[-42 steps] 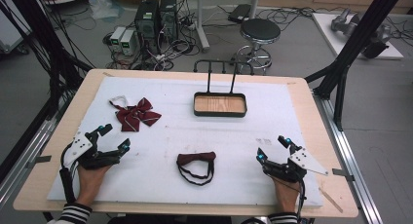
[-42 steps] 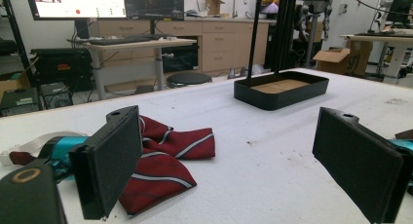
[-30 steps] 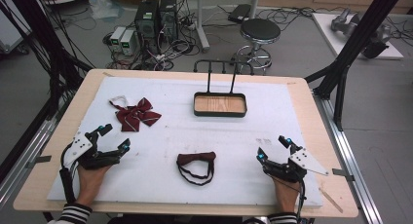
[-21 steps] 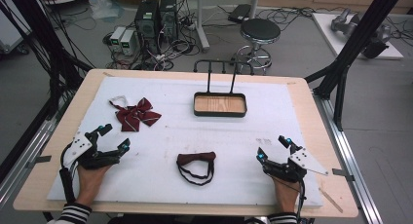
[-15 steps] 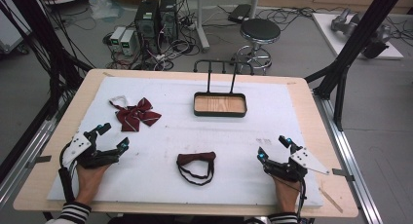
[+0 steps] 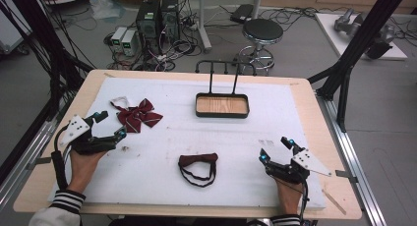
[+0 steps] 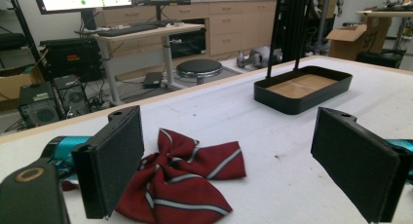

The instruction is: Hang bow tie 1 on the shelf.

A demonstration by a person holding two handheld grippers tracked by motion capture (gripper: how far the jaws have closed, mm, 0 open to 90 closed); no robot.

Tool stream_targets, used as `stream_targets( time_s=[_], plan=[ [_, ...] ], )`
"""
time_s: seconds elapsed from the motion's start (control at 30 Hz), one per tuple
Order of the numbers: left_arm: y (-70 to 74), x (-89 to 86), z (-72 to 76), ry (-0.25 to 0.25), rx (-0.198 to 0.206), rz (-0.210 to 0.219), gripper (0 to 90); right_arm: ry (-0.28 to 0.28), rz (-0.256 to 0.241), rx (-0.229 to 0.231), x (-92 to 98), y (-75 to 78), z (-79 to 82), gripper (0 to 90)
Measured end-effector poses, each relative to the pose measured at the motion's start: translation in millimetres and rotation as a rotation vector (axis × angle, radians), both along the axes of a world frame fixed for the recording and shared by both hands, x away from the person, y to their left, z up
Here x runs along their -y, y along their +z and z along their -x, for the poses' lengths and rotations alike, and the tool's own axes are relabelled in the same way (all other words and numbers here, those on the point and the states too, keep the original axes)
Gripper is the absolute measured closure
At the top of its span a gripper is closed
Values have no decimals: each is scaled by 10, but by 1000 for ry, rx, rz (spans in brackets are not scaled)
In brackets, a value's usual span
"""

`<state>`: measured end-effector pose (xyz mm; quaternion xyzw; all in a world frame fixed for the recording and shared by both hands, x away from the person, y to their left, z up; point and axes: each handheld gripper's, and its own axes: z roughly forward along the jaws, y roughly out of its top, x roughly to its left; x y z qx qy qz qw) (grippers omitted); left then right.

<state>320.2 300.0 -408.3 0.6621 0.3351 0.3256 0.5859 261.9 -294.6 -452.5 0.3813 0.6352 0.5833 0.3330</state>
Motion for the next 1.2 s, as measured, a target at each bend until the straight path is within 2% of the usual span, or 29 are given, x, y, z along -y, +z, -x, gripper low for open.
stream_targets(
  time_s=[0.17,0.27,0.43,0.73,0.83,0.9,1.0,1.07,1.1,1.2],
  plan=[
    [69,-52,-136,14,-27,-26,124,-1,2,0,-3,1,2,108],
    [99,-69,-204,16,-45,-27,123,0,0,0,-1,1,0,108],
    [168,-78,-333,-2,-107,-30,123,2,5,0,-5,1,2,108],
    [278,-73,-554,-12,-170,-106,123,2,9,-2,-11,1,5,108],
    [282,-49,-638,-23,-202,-136,123,2,8,-2,-11,1,4,108],
    [280,-39,-660,-24,-209,-141,123,3,7,-3,-10,2,5,108],
    [269,1,-772,-29,-257,-171,123,3,8,-3,-11,2,5,108],
    [264,20,-822,-36,-274,-191,123,2,10,-1,-12,1,5,108],
    [264,20,-822,-36,-274,-191,123,2,10,-1,-12,1,5,108],
    [252,34,-919,-50,-309,-208,124,4,8,-3,-9,1,5,108]
  ],
)
